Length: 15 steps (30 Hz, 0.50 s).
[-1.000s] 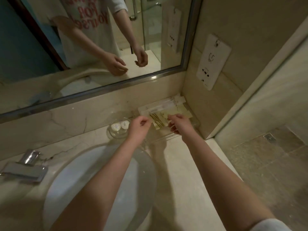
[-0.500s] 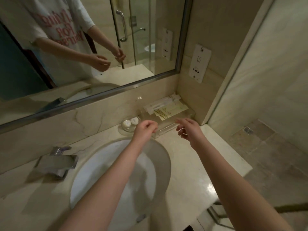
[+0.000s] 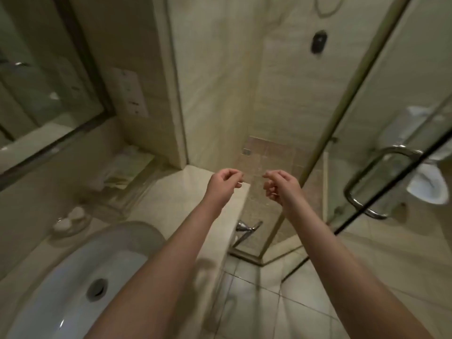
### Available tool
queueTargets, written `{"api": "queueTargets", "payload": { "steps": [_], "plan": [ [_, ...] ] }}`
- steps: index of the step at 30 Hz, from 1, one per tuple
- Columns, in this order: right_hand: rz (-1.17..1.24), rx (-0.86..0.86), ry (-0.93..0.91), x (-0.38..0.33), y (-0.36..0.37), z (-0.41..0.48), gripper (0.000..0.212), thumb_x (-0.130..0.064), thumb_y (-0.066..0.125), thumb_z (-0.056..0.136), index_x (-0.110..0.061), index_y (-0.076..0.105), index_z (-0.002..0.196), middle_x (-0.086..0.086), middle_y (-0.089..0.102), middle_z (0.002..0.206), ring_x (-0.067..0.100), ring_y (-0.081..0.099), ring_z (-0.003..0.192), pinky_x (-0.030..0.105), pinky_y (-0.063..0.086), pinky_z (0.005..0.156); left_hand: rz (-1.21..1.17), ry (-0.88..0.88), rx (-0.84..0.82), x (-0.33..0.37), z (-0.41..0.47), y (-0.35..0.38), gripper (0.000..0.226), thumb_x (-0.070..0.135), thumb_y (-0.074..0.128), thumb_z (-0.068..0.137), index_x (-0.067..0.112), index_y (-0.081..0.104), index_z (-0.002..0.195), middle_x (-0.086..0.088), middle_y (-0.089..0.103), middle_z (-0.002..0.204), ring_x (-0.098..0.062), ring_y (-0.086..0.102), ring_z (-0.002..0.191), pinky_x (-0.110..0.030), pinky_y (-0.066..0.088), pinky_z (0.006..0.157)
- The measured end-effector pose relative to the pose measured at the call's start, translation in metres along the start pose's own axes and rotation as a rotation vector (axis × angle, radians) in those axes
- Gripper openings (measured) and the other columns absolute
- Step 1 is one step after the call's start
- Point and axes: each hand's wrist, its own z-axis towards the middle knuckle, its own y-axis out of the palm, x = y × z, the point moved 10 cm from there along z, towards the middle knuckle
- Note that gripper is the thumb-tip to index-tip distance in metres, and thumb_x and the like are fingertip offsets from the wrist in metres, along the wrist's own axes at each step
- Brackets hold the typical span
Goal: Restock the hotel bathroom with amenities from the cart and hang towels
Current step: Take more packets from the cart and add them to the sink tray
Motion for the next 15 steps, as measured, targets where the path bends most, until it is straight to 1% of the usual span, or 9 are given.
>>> {"api": "queueTargets", "payload": {
  "steps": [2, 4, 7, 10, 11, 13, 15],
  "plan": [
    [0.031, 0.104, -0.014, 0.0, -0.06, -0.011, 0.018, -0.013, 0.058, 0.09, -0.016, 0.059, 0.073, -0.004, 0.052, 0.05, 0.007, 0.044, 0.041, 0.019, 0.033, 0.046, 0.008, 0.002, -0.117, 0.002, -0.003, 0.06, 0.019, 0.008, 0.052, 0.093, 0.017, 0.055, 0.077, 0.001, 0.059, 0.075, -0.002, 0.055, 0.061, -0.004, 0.037, 0.046],
    [0.057, 0.207, -0.019, 0.003, -0.123, -0.026, 0.016, -0.014, 0.058, 0.09, -0.016, 0.058, 0.074, -0.001, 0.052, 0.055, 0.008, 0.045, 0.043, 0.018, 0.034, 0.046, 0.041, 0.005, -0.234, 0.002, -0.011, 0.123, 0.019, 0.008, 0.053, 0.093, 0.017, 0.056, 0.077, 0.0, 0.059, 0.075, -0.006, 0.053, 0.065, -0.004, 0.038, 0.047],
    [0.105, 0.371, -0.025, 0.013, -0.221, -0.06, 0.017, -0.014, 0.057, 0.091, -0.015, 0.058, 0.074, -0.001, 0.051, 0.054, 0.008, 0.045, 0.042, 0.019, 0.034, 0.048, 0.113, 0.004, -0.387, -0.006, -0.033, 0.22, 0.018, 0.011, 0.053, 0.093, 0.019, 0.056, 0.077, 0.002, 0.06, 0.075, -0.003, 0.053, 0.062, -0.008, 0.038, 0.049],
    [0.131, 0.517, -0.023, 0.026, -0.317, -0.102, 0.015, -0.015, 0.057, 0.09, -0.015, 0.058, 0.075, 0.002, 0.052, 0.059, 0.004, 0.044, 0.037, 0.019, 0.033, 0.047, 0.151, 0.042, -0.503, -0.013, -0.068, 0.311, 0.021, 0.01, 0.054, 0.092, 0.02, 0.056, 0.074, 0.001, 0.06, 0.073, 0.003, 0.055, 0.053, -0.005, 0.037, 0.046],
    [0.137, 0.56, -0.02, 0.031, -0.348, -0.119, 0.014, -0.015, 0.057, 0.09, -0.015, 0.058, 0.076, 0.002, 0.052, 0.06, 0.004, 0.044, 0.038, 0.019, 0.033, 0.046, 0.168, 0.041, -0.547, -0.016, -0.083, 0.342, 0.021, 0.01, 0.054, 0.092, 0.021, 0.056, 0.073, 0.001, 0.061, 0.073, 0.003, 0.055, 0.054, -0.006, 0.037, 0.046],
    [0.148, 0.649, -0.012, 0.042, -0.408, -0.152, 0.013, -0.016, 0.057, 0.089, -0.015, 0.059, 0.077, 0.001, 0.054, 0.061, 0.005, 0.045, 0.039, 0.018, 0.034, 0.046, 0.207, 0.035, -0.643, -0.024, -0.116, 0.402, 0.02, 0.012, 0.054, 0.092, 0.021, 0.056, 0.075, 0.002, 0.061, 0.074, -0.003, 0.055, 0.061, -0.008, 0.038, 0.048],
    [0.159, 0.728, -0.003, 0.053, -0.463, -0.185, 0.01, -0.017, 0.057, 0.089, -0.013, 0.059, 0.08, 0.001, 0.055, 0.062, 0.006, 0.046, 0.041, 0.019, 0.035, 0.048, 0.232, 0.043, -0.727, -0.031, -0.148, 0.46, 0.017, 0.013, 0.054, 0.092, 0.02, 0.057, 0.078, 0.003, 0.061, 0.075, -0.006, 0.054, 0.065, -0.014, 0.039, 0.052]
  ]
}}
